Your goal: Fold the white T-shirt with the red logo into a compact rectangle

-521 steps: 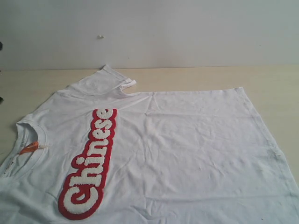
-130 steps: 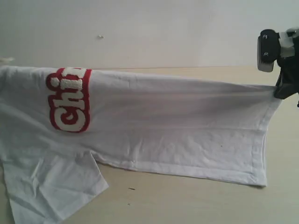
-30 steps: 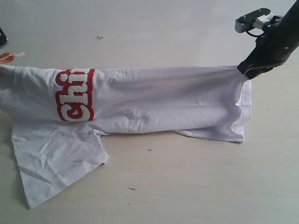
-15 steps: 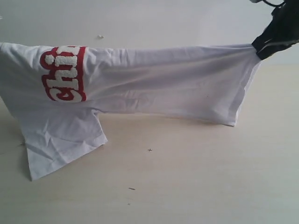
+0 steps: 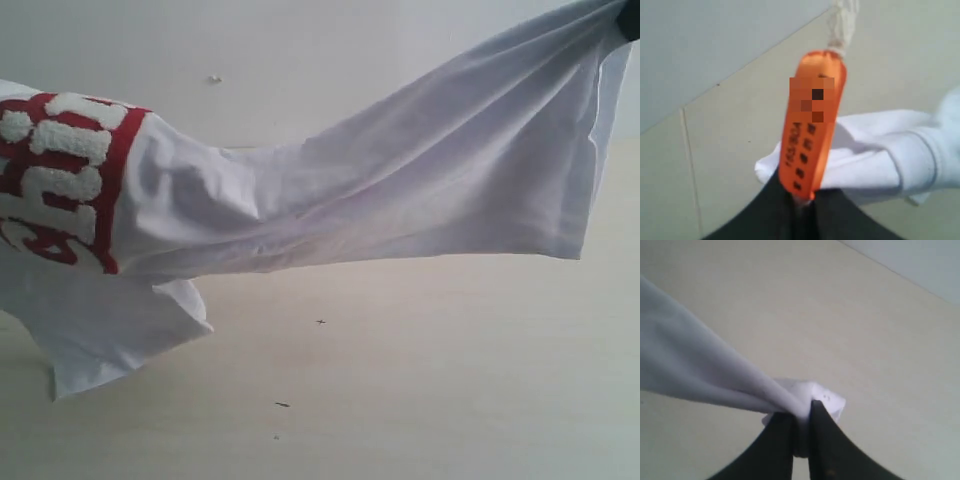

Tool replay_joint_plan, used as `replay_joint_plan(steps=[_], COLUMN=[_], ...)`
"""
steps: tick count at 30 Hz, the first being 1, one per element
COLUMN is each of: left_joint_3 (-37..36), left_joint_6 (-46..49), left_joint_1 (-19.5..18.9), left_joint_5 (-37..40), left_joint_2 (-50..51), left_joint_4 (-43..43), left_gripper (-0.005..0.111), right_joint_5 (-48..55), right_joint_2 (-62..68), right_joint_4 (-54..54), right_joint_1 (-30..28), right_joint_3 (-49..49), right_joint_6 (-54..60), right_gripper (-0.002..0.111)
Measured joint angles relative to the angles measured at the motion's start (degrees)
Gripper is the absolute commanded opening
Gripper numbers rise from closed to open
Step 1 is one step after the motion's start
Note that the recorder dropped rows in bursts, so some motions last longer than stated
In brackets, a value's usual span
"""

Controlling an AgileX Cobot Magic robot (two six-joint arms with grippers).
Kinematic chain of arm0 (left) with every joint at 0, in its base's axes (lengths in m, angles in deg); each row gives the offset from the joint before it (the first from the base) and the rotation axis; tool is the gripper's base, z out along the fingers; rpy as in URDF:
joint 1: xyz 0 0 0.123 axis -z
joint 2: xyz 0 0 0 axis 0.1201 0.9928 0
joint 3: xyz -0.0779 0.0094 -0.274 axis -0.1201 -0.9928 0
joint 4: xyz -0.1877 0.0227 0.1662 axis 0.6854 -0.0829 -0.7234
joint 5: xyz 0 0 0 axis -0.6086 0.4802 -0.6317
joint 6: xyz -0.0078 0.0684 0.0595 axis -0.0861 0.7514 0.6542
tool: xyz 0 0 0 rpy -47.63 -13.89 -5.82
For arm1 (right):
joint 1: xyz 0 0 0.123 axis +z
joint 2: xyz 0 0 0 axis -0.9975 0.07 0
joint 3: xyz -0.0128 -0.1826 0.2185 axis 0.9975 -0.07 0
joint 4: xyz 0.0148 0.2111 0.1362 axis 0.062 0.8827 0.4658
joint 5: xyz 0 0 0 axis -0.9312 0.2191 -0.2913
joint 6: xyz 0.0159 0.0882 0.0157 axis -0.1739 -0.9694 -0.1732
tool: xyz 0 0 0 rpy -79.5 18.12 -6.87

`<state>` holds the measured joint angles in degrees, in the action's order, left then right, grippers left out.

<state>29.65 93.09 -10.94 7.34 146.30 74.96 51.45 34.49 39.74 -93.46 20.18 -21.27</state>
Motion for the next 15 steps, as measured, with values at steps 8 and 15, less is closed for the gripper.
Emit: replay_joint_plan(steps=[8,15], left_joint_3=[4.71,3.69], left_joint_6=[-0.25,8.1], left_joint_1=[0.12,0.12], left_joint_5=[8.76,9.16], left_joint_2=[2.91,33.4], left_joint_4=[5.3,2.66], left_gripper=[0.0,0.0], right_joint_5=[0.48,0.5], right_joint_2=[1.12,25.73], right_joint_4=[-1.45,-9.61], right_joint_1=[0.0,0.0], right_joint_3=[-0.9,-4.71], right_joint_6=[-10.22,-10.22], right_gripper=[0.0,0.0])
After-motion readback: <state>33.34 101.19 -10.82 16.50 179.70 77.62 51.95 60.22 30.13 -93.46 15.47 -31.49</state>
